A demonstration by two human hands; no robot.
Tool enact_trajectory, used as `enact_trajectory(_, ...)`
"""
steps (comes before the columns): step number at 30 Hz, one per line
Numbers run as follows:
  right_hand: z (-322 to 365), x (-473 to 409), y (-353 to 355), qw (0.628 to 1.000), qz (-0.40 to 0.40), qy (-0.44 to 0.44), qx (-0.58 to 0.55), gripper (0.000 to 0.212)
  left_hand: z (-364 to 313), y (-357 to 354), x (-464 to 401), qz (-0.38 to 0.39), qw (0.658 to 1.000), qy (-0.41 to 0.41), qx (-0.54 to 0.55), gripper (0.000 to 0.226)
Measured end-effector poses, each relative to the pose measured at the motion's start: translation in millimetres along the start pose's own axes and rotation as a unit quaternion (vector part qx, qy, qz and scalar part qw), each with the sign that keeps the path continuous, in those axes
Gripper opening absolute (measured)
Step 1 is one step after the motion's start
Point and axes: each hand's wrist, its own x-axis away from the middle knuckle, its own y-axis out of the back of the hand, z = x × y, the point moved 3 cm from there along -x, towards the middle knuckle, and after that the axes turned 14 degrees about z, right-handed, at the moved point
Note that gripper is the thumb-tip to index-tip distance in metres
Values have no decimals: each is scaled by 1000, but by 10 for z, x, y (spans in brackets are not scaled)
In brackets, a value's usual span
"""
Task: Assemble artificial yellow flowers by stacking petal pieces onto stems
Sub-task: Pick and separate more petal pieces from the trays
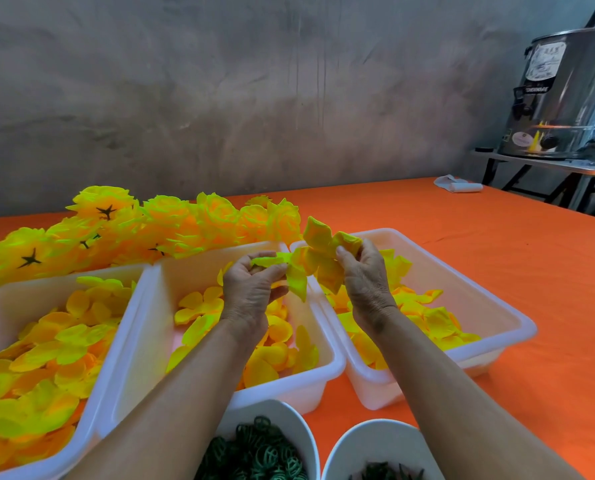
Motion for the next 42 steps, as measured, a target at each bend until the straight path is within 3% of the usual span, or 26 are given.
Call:
enact_trajectory(4,1,-5,2,1000,2,0,-12,8,40,18,-23,9,998,43,36,25)
enact_trajectory(7,-28,-33,45,999,-42,-3,-4,6,57,36,-32,3,998,51,41,27)
enact_trajectory(14,-78,-70,158,984,-167,-25,59,11,66,-45,-23,16,1000,9,-9,27)
enact_trajectory(24,-137,-106,216,973,-215,-53,61,13,79,-130,-14,45,999,-16,-20,20)
enact_trajectory(30,-254,-131,536,932,-336,-132,35,29,32,-20,-28,7,999,-31,6,23)
enact_trajectory(39,-226,-102,505,930,-351,-100,-45,2,39,-98,-12,30,1000,-7,-4,14)
enact_trajectory(42,-224,-113,519,933,-343,-82,-70,22,38,-139,10,47,998,-18,-43,13)
